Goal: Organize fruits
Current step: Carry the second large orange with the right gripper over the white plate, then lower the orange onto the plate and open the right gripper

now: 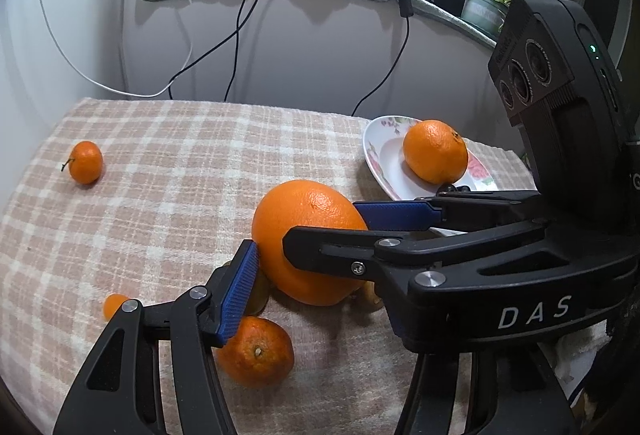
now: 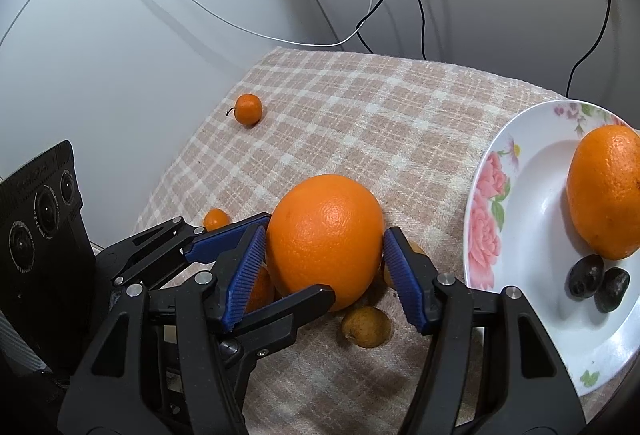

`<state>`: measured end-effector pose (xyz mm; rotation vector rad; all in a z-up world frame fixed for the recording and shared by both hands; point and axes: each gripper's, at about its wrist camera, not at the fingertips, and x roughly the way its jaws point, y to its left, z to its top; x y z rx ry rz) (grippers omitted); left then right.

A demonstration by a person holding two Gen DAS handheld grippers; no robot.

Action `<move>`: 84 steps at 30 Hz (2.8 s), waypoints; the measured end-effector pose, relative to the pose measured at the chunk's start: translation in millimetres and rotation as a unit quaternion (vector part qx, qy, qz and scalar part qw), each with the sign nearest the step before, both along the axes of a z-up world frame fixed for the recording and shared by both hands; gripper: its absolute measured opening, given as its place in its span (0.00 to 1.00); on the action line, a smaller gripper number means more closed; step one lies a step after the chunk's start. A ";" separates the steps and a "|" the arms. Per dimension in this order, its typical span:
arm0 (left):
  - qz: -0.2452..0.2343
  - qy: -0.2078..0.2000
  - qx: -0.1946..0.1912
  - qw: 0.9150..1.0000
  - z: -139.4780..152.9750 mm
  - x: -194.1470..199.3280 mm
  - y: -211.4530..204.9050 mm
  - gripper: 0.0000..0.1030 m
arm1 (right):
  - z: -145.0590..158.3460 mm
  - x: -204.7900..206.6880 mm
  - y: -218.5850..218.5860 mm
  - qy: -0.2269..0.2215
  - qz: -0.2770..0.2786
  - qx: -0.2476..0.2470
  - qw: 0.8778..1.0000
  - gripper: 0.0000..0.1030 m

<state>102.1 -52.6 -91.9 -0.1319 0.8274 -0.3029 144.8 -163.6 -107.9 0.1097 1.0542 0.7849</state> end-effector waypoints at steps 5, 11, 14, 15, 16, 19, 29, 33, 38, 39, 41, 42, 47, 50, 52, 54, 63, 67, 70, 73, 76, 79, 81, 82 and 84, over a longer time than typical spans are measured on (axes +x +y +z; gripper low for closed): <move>0.002 -0.006 -0.001 1.000 4.6 -2.6 0.1 0.56 | 3.9 -2.0 -4.2 -0.001 -0.003 0.009 1.000 0.62; 0.000 -0.021 0.002 1.000 14.6 -6.3 -2.8 0.55 | 13.8 -5.8 -9.0 -0.008 -0.008 0.018 1.000 0.62; -0.003 -0.029 0.004 1.000 19.6 -8.0 -5.6 0.55 | 19.8 -7.9 -14.0 -0.013 -0.013 0.024 1.000 0.62; -0.005 -0.032 0.004 0.999 21.3 -8.3 -7.2 0.55 | 21.0 -8.1 -15.6 -0.013 -0.015 0.025 0.999 0.62; -0.006 -0.033 0.005 0.999 22.2 -8.7 -8.2 0.55 | 22.7 -8.2 -18.5 -0.014 -0.017 0.028 0.999 0.62; -0.010 -0.041 0.006 0.999 26.1 -9.5 -13.9 0.55 | 26.8 -8.5 -25.5 -0.016 -0.025 0.032 0.999 0.62; -0.031 -0.050 0.003 0.998 31.0 -2.1 -37.4 0.55 | 33.7 -6.5 -56.0 -0.022 -0.052 0.037 0.998 0.62; -0.042 -0.050 0.000 0.998 30.5 5.0 -50.5 0.55 | 34.4 -4.3 -71.3 -0.023 -0.066 0.037 0.997 0.62; -0.052 -0.049 -0.004 0.997 28.4 12.4 -63.9 0.55 | 33.2 2.2 -86.2 -0.022 -0.081 0.034 0.996 0.62; -0.054 -0.047 -0.003 0.997 28.2 13.6 -66.1 0.55 | 32.5 4.1 -89.9 -0.021 -0.084 0.034 0.996 0.62; -0.057 -0.045 -0.003 0.997 27.2 17.1 -70.6 0.55 | 30.7 6.9 -93.5 -0.019 -0.090 0.034 0.995 0.62; -0.058 -0.044 -0.003 0.997 26.5 18.4 -72.5 0.55 | 30.1 8.1 -95.9 -0.018 -0.092 0.034 0.995 0.62; -0.064 -0.039 -0.002 0.997 23.0 25.6 -80.4 0.55 | 25.4 14.3 -104.0 -0.013 -0.101 0.035 0.994 0.62; -0.066 -0.036 -0.003 0.997 20.3 27.9 -82.7 0.55 | 23.0 16.2 -107.0 -0.010 -0.104 0.033 0.994 0.62; -0.067 -0.034 -0.002 0.997 18.6 29.8 -84.5 0.55 | 21.8 16.9 -107.5 -0.009 -0.105 0.033 0.994 0.62; -0.067 -0.033 -0.001 0.997 17.4 30.2 -85.4 0.55 | 21.0 17.3 -108.5 -0.009 -0.107 0.031 0.994 0.62; -0.070 -0.030 0.003 0.997 15.3 33.0 -87.0 0.55 | 20.6 18.4 -112.3 -0.009 -0.109 0.028 0.994 0.62; -0.068 -0.031 0.009 0.997 16.9 33.8 -87.9 0.55 | 21.8 18.8 -112.3 -0.014 -0.108 0.028 0.994 0.62; -0.062 -0.033 0.016 0.997 19.1 33.8 -87.3 0.68 | 25.2 16.9 -112.8 -0.027 -0.114 0.018 0.993 0.62; -0.059 -0.034 0.015 0.998 20.9 31.9 -84.0 0.69 | 27.8 15.6 -114.5 -0.030 -0.115 0.019 0.993 0.69; -0.057 -0.034 0.014 0.998 22.4 29.6 -80.9 0.69 | 29.3 13.6 -116.0 -0.036 -0.121 0.013 0.992 0.75; -0.056 -0.036 0.013 0.998 24.3 25.8 -78.6 0.69 | 30.3 11.5 -119.1 -0.034 -0.126 0.015 0.991 0.75; -0.056 -0.037 0.014 0.998 25.6 23.7 -77.8 0.69 | 32.1 8.8 -120.0 -0.038 -0.128 0.013 0.991 0.75; -0.056 -0.037 0.014 0.998 26.2 22.3 -77.0 0.69 | 33.2 7.1 -120.3 -0.040 -0.129 0.012 0.991 0.75; -0.056 -0.038 0.014 0.998 27.4 19.7 -75.5 0.69 | 36.9 2.8 -121.6 -0.048 -0.130 0.009 0.990 0.75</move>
